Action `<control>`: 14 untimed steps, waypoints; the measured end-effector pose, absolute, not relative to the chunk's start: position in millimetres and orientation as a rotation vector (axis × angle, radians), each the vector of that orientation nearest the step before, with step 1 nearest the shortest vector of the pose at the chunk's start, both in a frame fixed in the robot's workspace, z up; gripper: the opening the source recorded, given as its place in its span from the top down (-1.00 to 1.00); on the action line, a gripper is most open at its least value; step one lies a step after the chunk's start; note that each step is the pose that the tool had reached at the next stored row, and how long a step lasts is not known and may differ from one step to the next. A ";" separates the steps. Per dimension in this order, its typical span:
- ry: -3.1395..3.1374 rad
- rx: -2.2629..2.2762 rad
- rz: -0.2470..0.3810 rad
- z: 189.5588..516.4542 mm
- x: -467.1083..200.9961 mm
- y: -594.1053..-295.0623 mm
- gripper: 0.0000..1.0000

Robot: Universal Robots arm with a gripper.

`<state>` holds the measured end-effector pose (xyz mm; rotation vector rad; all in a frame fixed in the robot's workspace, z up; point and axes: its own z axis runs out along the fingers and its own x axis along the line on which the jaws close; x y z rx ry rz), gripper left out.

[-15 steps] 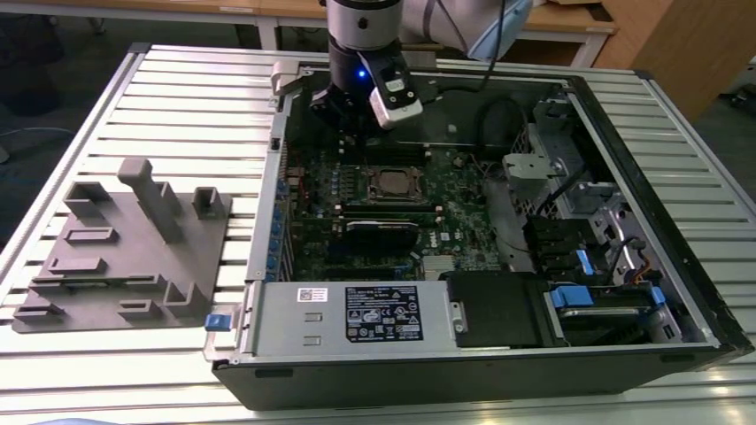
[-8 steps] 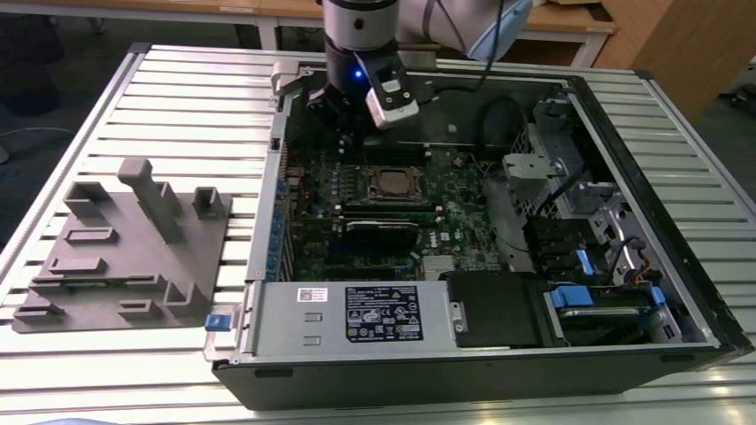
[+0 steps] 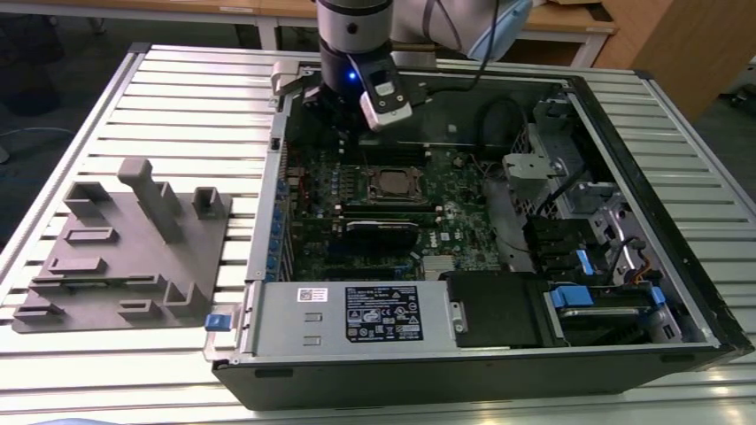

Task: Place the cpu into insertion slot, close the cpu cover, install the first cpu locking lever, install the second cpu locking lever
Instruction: 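Install the first cpu locking lever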

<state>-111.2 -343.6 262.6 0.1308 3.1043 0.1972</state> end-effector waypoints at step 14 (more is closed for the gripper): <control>3.100 0.132 0.286 257.5 -115.1 -342.6 0.79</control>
